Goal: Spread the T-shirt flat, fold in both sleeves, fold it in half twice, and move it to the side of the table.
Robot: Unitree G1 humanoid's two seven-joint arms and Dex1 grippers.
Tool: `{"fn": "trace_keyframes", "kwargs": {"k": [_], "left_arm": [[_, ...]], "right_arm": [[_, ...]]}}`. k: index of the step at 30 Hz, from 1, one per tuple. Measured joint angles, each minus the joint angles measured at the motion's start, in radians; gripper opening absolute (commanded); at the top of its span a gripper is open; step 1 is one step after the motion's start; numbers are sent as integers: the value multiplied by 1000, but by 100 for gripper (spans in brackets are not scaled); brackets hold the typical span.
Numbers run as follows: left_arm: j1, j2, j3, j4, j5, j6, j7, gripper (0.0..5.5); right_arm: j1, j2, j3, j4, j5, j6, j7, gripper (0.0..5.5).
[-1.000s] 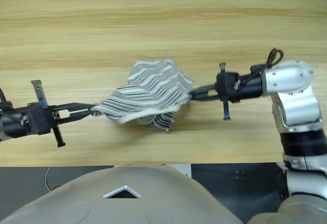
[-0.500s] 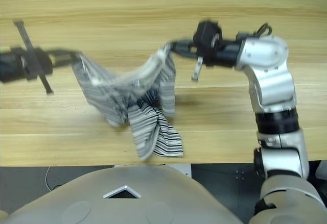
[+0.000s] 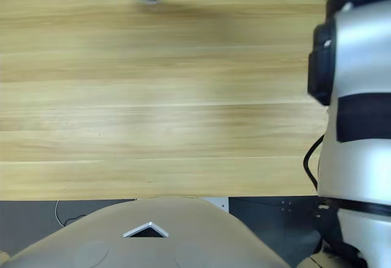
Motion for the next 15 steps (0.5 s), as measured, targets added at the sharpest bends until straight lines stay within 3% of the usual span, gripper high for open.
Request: {"fn": "trace_keyframes", "kwargs": {"k": [3,8,11,15], "left_arm": [[-19,22,-32,62,38,-117,3,11],[317,80,-81,20,38,-456,-170,11],[586,173,-89,-201,-48,-633,-319,11],[953,356,-77,-613,-166,-629,-456,11]], "right_arm": [[-39,34,-39,26,5,-100,71,10],[353,43,-100,-4,96,-253,443,10],[661,27,-109,-215,223,-271,735,10],[1059,-63,-108,-646,408,-133,968,10]]}}
